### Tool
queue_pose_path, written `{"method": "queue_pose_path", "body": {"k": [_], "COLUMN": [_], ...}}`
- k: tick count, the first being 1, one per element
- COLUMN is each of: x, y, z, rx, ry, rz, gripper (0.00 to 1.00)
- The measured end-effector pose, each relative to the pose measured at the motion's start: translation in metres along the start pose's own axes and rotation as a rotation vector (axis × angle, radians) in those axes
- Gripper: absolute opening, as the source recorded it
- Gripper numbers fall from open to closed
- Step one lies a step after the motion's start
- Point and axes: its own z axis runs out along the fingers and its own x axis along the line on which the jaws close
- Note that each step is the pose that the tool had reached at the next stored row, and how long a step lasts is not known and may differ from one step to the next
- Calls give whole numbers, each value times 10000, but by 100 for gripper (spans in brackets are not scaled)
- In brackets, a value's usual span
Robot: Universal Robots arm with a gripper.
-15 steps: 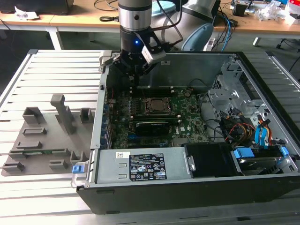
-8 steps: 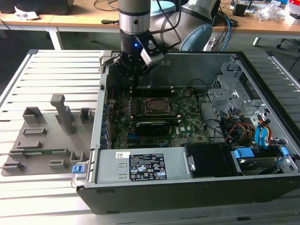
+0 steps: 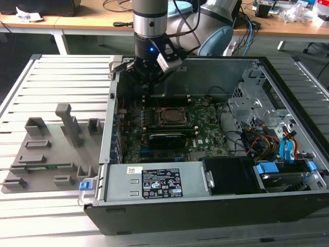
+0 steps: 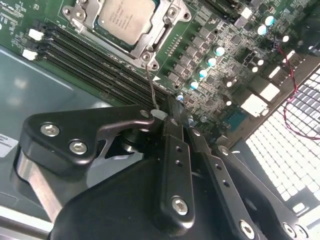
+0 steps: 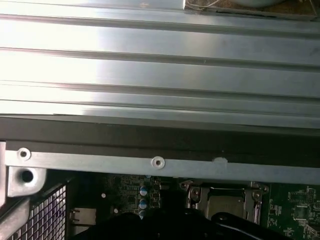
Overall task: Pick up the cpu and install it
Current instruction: 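Install the first cpu locking lever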
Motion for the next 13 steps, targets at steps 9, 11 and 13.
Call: {"method": "queue_pose_path", "body": {"k": [9,11,13], "x": [-132,-169,-204], "y": [-7,-9,-11], "z": [2,3,4], "rx": [0,0,0], "ry": [1,1,1], "rz": [-1,0,0], "gripper": [11,11,11]}}
